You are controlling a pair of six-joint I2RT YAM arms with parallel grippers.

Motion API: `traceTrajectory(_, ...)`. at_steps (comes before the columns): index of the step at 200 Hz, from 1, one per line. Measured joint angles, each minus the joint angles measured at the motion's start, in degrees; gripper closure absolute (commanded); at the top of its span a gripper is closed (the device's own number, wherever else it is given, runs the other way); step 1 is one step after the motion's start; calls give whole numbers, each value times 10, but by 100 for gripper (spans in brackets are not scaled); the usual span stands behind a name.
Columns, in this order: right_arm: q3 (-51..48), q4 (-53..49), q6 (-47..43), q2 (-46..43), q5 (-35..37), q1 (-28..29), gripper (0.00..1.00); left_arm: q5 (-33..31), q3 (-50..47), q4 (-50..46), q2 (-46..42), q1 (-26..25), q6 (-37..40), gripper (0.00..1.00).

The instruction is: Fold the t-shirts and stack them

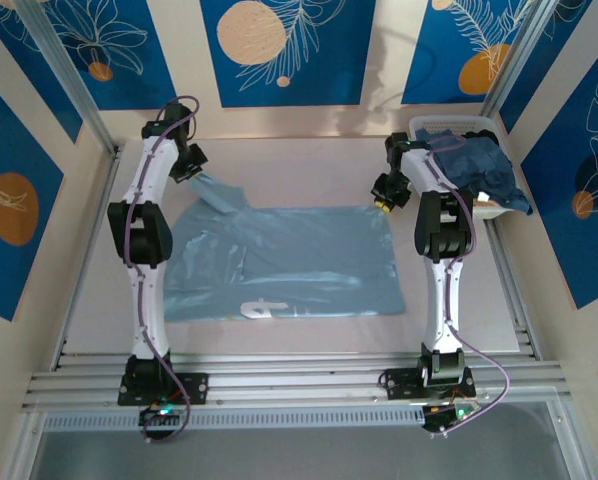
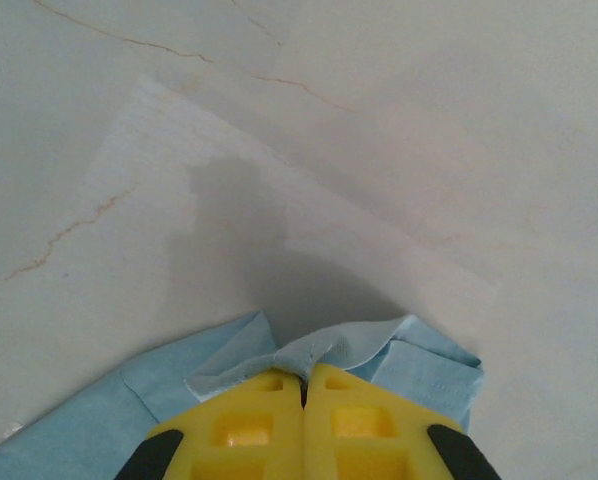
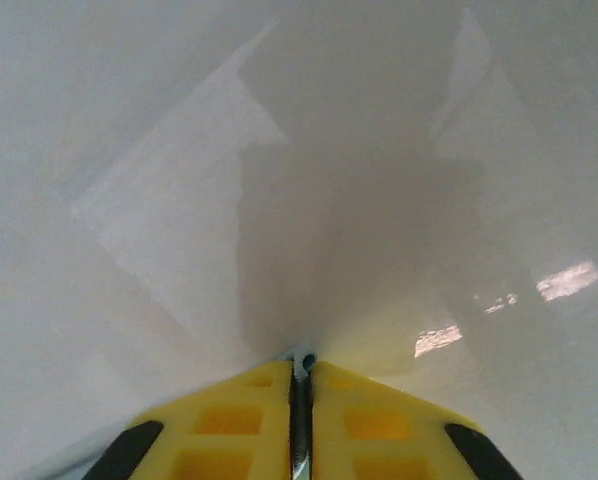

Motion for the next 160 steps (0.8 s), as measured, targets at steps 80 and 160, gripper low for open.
traceTrajectory(80, -132, 53, -35, -137, 2, 17, 100, 33, -197, 24, -165, 0, 13, 100)
traceTrajectory(160, -334, 87, -37, -316, 26, 36, 100, -24, -563, 54, -506, 0, -8, 100)
